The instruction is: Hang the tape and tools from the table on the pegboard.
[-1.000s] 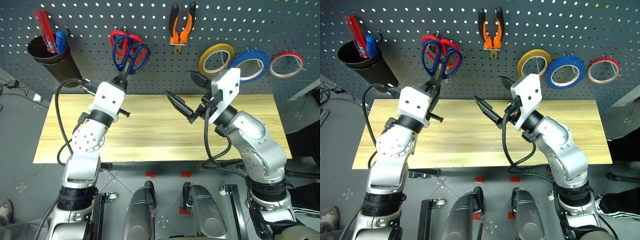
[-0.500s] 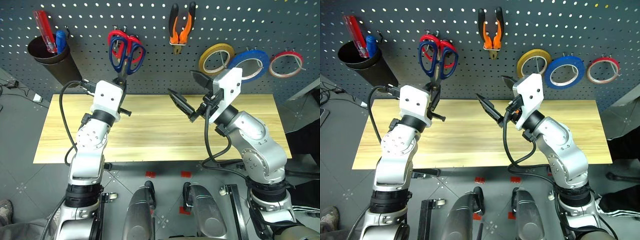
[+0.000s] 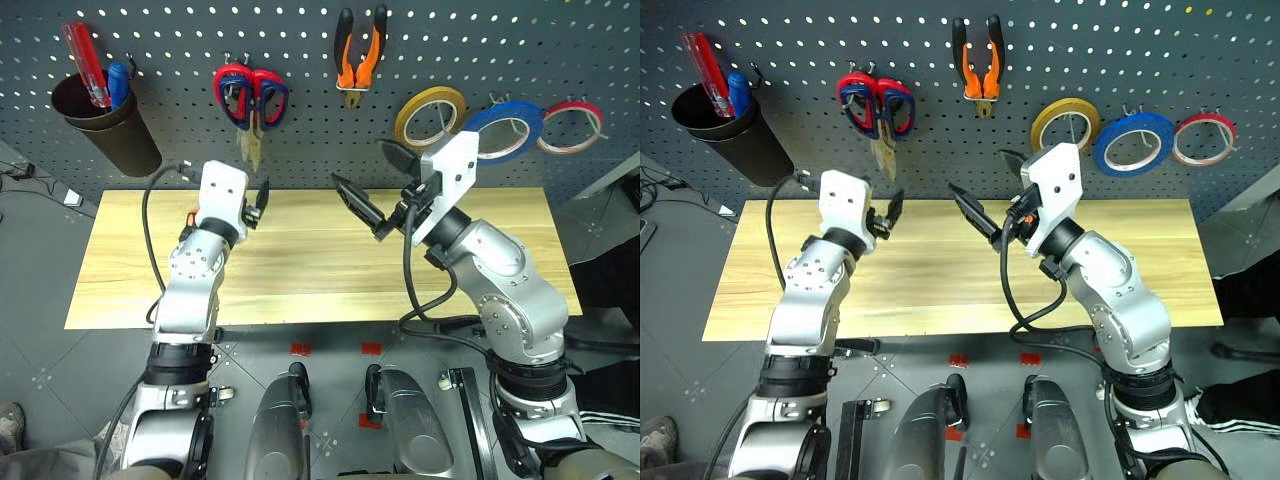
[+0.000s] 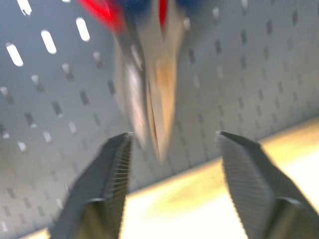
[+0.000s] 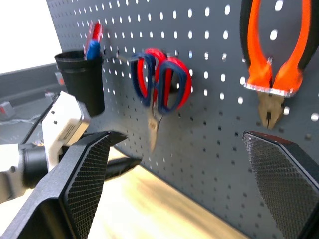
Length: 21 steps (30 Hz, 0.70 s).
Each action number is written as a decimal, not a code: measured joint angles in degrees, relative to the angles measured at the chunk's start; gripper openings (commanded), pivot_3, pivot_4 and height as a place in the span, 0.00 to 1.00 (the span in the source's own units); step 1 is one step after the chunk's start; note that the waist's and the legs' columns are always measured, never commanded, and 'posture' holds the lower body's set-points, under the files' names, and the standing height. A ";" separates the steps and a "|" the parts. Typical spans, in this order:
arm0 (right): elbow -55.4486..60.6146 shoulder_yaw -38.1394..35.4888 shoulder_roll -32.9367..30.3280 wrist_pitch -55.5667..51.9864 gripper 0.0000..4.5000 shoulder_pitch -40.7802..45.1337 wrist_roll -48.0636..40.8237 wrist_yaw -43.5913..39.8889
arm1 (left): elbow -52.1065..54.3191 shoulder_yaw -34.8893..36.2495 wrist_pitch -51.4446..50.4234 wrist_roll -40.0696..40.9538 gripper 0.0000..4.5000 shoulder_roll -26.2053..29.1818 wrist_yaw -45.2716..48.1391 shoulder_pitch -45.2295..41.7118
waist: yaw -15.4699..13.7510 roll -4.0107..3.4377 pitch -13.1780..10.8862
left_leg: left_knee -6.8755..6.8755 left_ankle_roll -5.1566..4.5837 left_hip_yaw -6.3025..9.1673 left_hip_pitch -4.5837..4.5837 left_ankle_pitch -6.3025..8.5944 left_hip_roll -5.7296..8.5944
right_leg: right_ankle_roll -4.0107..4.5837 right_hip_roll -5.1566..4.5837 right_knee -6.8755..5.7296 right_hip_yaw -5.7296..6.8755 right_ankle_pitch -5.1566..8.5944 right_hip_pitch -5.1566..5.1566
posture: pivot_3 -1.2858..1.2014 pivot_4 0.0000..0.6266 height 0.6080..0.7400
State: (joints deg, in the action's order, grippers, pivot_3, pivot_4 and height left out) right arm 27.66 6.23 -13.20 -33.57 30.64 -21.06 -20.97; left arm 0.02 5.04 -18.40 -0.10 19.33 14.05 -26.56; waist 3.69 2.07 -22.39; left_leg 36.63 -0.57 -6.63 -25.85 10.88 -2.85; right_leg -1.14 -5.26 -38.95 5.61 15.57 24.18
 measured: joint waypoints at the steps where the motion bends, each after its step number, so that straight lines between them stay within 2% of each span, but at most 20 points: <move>1: 0.06 1.13 -0.61 -1.62 1.00 -0.43 0.56 0.27 | 0.60 0.74 -2.81 1.62 0.93 -0.03 0.70 1.57 | 0.03 0.00 0.00 | 0.01 0.00 0.00 0.01 0.00 -0.01 | 0.00 0.00 0.00 -0.01 0.00 -0.01 | 0.44 0.64 1.00; 4: 0.19 5.02 -2.18 -8.57 1.00 -1.96 1.70 1.34 | 0.51 4.04 -12.88 6.49 0.93 0.16 3.01 6.34 | 0.47 -0.01 -0.03 | 0.00 0.00 -0.01 0.04 0.00 -0.03 | -0.01 0.01 -0.04 -0.03 0.01 0.02 | 0.44 0.65 1.00; 8: 1.72 6.88 0.30 -18.10 1.00 -1.64 0.48 3.44 | -0.35 8.82 -19.94 10.43 0.93 2.15 3.39 7.04 | 0.52 0.01 -0.23 | -0.01 0.01 0.07 0.02 -0.01 -0.08 | -0.01 0.05 -0.08 0.07 0.01 0.02 | 0.44 0.68 1.00; 12: 3.35 7.06 4.28 -25.10 1.00 1.91 -1.77 4.98 | -5.45 13.33 -21.10 12.72 0.93 5.82 3.38 1.66 | 0.50 -0.03 -0.32 | 0.00 0.00 0.06 0.03 0.01 -0.05 | -0.01 0.04 -0.05 0.03 0.01 0.02 | 0.44 0.73 1.00; 21: 0.94 7.47 10.99 -36.89 1.00 10.55 -4.12 7.37 | -21.87 13.29 -20.47 13.08 0.93 13.16 6.11 -6.65 | 0.74 0.00 -1.72 | -0.28 0.01 -0.14 0.01 0.00 -0.01 | 0.07 -0.02 0.05 -0.09 0.06 0.21 | 0.44 0.81 1.00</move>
State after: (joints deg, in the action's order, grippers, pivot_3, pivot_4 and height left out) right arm 28.59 13.71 -2.21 -70.46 41.19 -25.18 -13.60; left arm -21.84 18.33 -38.87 12.98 32.49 20.16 -33.21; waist 4.44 2.07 -24.11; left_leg 36.35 -0.56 -6.76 -25.84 10.88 -2.86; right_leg -1.08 -5.28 -38.90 5.52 15.62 24.39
